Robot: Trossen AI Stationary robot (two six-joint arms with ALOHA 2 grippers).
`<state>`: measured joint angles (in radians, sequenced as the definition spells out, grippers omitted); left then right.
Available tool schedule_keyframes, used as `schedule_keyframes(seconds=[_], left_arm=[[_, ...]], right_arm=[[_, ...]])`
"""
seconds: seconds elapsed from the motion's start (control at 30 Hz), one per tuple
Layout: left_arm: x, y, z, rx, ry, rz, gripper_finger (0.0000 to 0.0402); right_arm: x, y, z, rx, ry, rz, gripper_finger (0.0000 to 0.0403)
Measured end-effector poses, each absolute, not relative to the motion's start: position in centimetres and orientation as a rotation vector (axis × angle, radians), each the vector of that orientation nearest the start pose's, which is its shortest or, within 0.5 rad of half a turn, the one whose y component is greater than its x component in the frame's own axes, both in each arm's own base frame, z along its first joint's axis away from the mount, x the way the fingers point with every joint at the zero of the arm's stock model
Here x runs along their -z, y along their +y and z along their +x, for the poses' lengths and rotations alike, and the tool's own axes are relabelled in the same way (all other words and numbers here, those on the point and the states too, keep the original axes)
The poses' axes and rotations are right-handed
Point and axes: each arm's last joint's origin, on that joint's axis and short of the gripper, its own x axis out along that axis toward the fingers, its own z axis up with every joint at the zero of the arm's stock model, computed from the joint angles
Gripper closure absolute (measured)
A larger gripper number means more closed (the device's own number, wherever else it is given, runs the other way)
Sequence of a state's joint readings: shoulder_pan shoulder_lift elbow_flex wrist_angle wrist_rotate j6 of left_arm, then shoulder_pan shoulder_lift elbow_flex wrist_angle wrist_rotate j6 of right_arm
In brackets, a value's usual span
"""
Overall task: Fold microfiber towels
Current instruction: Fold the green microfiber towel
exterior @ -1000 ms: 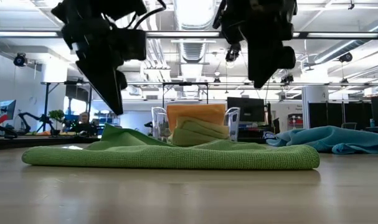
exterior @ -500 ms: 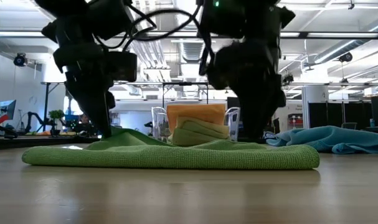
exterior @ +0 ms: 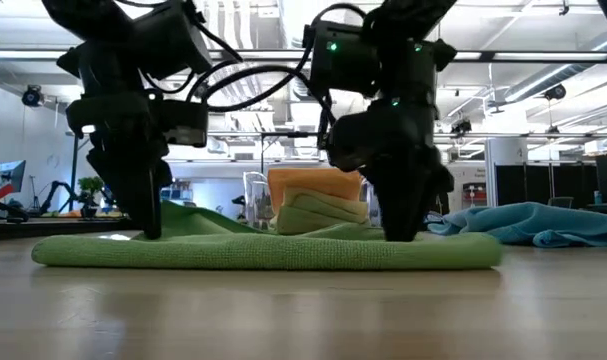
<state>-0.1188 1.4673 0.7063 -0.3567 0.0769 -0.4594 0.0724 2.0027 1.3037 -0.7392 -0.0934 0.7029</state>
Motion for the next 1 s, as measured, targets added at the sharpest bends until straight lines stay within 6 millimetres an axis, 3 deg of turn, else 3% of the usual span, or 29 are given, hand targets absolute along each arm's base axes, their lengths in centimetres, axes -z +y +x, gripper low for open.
schedule_keyframes(seconds=[0.27,0.43,0.67,0.83,1.0], left_arm=[[-15.6,-3.2,25.4,-0.083,1.115,-0.384,0.0249],[-16.2,-3.2,25.1,-0.079,1.1,-0.385,0.0249],[-18.0,-3.1,24.3,-0.062,1.047,-0.384,0.0249],[-18.7,-3.0,24.6,-0.06,0.967,-0.335,0.0249],[-18.1,-2.8,25.7,-0.121,0.906,-0.251,0.0249]], right_arm=[[-13.5,-2.0,36.9,0.52,1.375,0.647,0.0346],[-14.1,-3.5,36.5,0.552,1.357,0.64,0.0361],[-18.6,-2.7,35.8,0.508,1.231,0.658,0.0367],[-20.5,-1.0,35.4,0.499,1.176,0.723,0.0367],[-21.2,1.7,35.5,0.456,1.138,0.761,0.0367]])
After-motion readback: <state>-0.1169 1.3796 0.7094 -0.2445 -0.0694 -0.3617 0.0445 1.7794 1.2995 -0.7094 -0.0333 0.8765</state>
